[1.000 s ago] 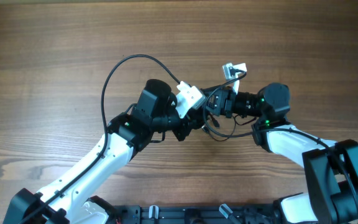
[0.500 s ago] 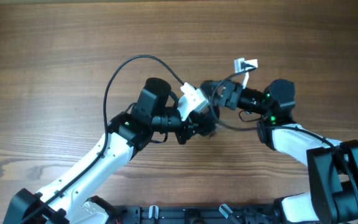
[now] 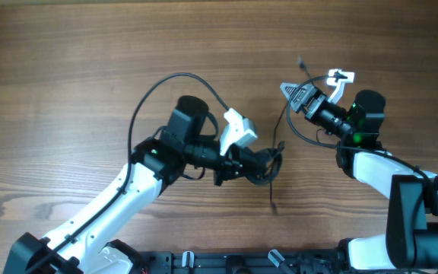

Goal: Untangle cables

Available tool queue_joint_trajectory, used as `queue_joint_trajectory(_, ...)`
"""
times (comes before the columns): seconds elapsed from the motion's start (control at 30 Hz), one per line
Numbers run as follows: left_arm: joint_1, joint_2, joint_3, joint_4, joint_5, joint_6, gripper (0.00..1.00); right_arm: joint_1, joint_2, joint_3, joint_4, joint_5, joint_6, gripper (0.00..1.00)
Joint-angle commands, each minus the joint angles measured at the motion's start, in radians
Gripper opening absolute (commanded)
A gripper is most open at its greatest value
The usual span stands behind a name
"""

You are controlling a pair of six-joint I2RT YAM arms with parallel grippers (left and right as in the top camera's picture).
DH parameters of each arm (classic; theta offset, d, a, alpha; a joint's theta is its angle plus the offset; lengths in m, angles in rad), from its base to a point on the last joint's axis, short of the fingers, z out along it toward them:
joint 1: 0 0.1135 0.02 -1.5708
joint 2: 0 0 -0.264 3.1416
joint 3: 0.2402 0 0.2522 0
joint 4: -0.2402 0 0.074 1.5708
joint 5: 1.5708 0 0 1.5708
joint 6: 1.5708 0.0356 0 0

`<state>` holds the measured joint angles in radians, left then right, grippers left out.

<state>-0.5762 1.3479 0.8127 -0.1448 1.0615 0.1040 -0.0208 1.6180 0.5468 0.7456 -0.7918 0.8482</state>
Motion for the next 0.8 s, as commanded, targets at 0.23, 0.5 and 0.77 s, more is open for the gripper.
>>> queue_joint_trajectory(0.23, 0.175, -0.022, 0.006, -0.256, -0.297, 0.02, 0.04, 0.001, 0.013, 0.008, -0.118, -0.226, -0.007, 1.0)
queue_joint_trajectory(0.5, 0.175, -0.022, 0.006, -0.314, -0.424, 0.024, 0.04, 0.158, 0.013, 0.008, -0.118, -0.352, 0.147, 1.0)
queue_joint_trajectory(0.77, 0.174, -0.023, 0.006, -0.396, -0.419, 0.024, 0.04, 0.431, 0.013, 0.008, -0.119, 0.052, 0.146, 0.95)
